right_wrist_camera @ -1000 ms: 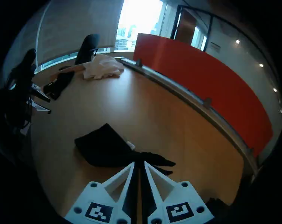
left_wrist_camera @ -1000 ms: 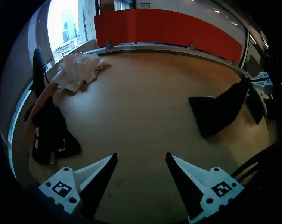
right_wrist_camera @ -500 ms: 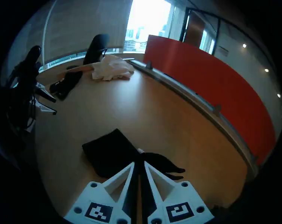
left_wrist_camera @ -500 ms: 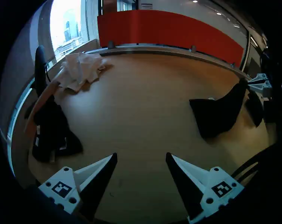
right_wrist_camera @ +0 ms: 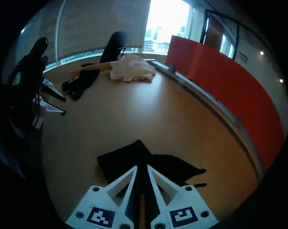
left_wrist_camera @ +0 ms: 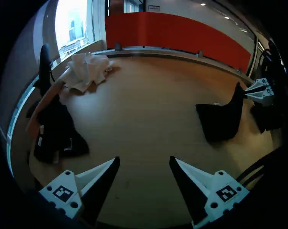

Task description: Fold towel

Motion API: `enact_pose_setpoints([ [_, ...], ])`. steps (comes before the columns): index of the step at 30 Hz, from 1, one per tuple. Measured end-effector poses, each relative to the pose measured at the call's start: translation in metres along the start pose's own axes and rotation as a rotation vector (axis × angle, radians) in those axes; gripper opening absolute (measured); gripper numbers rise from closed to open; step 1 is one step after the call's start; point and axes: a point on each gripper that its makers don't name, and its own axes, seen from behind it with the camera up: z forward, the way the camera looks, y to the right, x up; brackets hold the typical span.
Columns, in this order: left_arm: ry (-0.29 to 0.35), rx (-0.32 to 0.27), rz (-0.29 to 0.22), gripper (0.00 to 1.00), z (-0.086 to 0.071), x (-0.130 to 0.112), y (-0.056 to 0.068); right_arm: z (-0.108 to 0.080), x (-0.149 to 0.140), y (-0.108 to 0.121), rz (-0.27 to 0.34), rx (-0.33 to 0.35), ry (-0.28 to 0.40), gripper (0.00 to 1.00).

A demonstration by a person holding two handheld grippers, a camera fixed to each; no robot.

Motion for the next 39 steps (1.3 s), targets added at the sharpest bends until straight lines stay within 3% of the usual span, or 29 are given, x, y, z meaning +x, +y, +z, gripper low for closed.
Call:
enact_pose_setpoints([
  [15, 0.003, 0.017, -0.03, 0.97, -0.006, -0.005, -0.014, 0.029, 0.004, -0.028, -0.011, 0.085, -0.033, 0.03],
  [39, 0.008, 0.018, -0.041, 0.97, -0.008, -0.007, -0.017, 0.045, 0.001, -0.035, 0.003, 0.1, -0.051, 0.03],
])
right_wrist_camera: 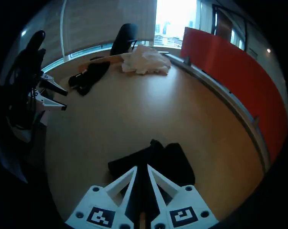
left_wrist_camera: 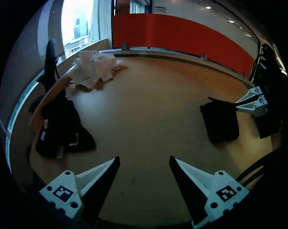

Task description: Fold towel

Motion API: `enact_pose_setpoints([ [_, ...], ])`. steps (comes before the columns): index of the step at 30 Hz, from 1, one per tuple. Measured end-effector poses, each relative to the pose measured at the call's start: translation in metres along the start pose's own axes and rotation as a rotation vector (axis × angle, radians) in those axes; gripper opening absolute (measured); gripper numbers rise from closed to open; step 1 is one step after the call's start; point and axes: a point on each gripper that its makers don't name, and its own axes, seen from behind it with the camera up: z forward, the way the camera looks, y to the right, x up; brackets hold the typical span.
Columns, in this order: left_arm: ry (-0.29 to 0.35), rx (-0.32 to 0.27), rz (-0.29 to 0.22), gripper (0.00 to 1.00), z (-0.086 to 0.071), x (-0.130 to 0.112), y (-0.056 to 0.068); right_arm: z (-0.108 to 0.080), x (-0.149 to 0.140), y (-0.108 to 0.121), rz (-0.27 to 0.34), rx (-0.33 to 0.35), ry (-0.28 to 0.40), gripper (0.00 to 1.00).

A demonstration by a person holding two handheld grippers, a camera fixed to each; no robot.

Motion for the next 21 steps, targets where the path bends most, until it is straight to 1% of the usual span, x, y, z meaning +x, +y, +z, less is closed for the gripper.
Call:
enact_pose_setpoints([
  [6, 0.0, 0.002, 0.001, 0.96, -0.001, -0.001, -0.002, 0.007, 0.001, -0.003, 0.004, 0.005, -0.003, 0.03],
  [9, 0.001, 0.004, 0.001, 0.96, -0.002, -0.001, -0.003, 0.01, 0.0, -0.006, 0.009, 0.011, -0.009, 0.05],
  [11, 0.001, 0.005, 0.0, 0.97, -0.002, -0.002, -0.004, 0.012, -0.001, -0.008, 0.013, 0.012, -0.014, 0.1],
  [12, 0.001, 0.006, -0.001, 0.97, -0.003, -0.002, -0.005, 0.013, -0.001, -0.008, 0.016, 0.011, -0.015, 0.14],
  [14, 0.002, 0.007, -0.002, 0.97, -0.003, -0.002, -0.006, 0.014, -0.001, -0.008, 0.023, 0.004, -0.014, 0.27],
  [16, 0.002, 0.008, -0.004, 0.97, -0.003, -0.003, -0.007, 0.013, -0.001, -0.007, 0.029, 0.0, -0.012, 0.44],
  [18, 0.001, 0.009, -0.005, 0.97, -0.003, -0.003, -0.008, 0.013, -0.001, -0.007, 0.036, -0.002, -0.011, 0.58],
  [20, 0.001, 0.01, -0.004, 0.97, -0.003, -0.004, -0.008, 0.012, -0.001, -0.007, 0.042, -0.001, -0.009, 0.65],
  [21, 0.001, 0.01, -0.004, 0.97, -0.003, -0.004, -0.009, 0.011, -0.001, -0.007, 0.045, -0.002, -0.009, 0.66],
])
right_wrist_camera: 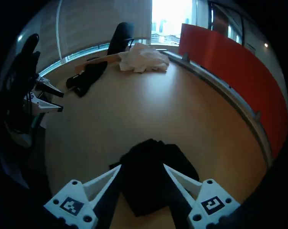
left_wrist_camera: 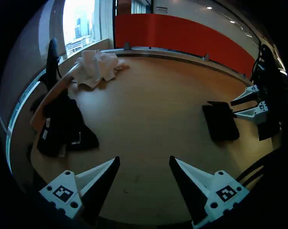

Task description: Fold towel

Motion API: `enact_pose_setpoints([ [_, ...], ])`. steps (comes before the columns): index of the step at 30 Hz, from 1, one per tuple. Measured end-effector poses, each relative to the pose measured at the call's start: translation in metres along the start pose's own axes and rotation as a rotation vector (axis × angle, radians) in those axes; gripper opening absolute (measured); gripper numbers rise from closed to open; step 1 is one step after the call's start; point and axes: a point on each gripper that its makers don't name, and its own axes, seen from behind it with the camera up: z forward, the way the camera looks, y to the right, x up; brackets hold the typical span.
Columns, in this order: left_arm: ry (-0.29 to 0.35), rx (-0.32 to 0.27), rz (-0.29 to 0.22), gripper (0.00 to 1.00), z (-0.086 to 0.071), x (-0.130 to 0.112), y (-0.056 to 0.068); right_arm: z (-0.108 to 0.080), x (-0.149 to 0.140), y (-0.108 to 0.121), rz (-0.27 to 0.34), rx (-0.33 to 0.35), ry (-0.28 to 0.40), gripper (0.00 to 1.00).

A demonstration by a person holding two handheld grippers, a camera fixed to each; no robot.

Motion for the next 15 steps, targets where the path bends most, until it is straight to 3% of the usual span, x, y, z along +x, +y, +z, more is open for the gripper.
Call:
enact_pose_setpoints([
  [15, 0.007, -0.003, 0.005, 0.97, -0.0017, 0.0034, 0.0019, -0.009, -0.0044, 0.0032, 0.006, -0.018, 0.0, 0.68],
])
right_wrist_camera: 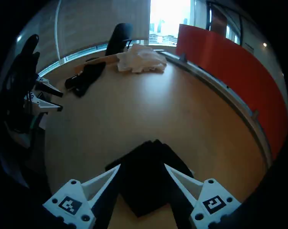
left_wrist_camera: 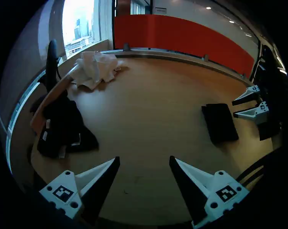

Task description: Fold towel

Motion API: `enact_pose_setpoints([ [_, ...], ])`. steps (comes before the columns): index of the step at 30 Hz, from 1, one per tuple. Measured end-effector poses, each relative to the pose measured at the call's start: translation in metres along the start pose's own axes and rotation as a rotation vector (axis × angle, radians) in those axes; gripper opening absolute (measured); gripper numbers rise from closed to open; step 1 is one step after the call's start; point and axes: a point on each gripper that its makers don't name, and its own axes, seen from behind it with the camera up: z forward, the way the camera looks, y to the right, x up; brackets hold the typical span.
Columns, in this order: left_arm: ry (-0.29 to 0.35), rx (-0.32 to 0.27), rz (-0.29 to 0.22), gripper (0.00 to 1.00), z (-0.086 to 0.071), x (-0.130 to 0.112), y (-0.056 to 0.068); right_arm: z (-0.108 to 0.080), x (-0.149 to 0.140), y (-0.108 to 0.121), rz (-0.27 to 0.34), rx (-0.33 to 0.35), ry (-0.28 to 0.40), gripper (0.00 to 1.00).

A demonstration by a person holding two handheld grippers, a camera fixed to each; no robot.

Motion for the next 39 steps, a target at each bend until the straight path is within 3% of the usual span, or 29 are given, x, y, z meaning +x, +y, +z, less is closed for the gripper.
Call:
enact_pose_setpoints([
  [20, 0.007, -0.009, 0.018, 0.97, 0.002, 0.008, 0.003, -0.025, -0.049, 0.013, 0.068, -0.055, -0.044, 0.68],
  [39, 0.006, -0.013, 0.032, 0.97, 0.004, 0.011, 0.006, -0.016, -0.104, 0.004, 0.101, -0.056, -0.124, 0.68],
])
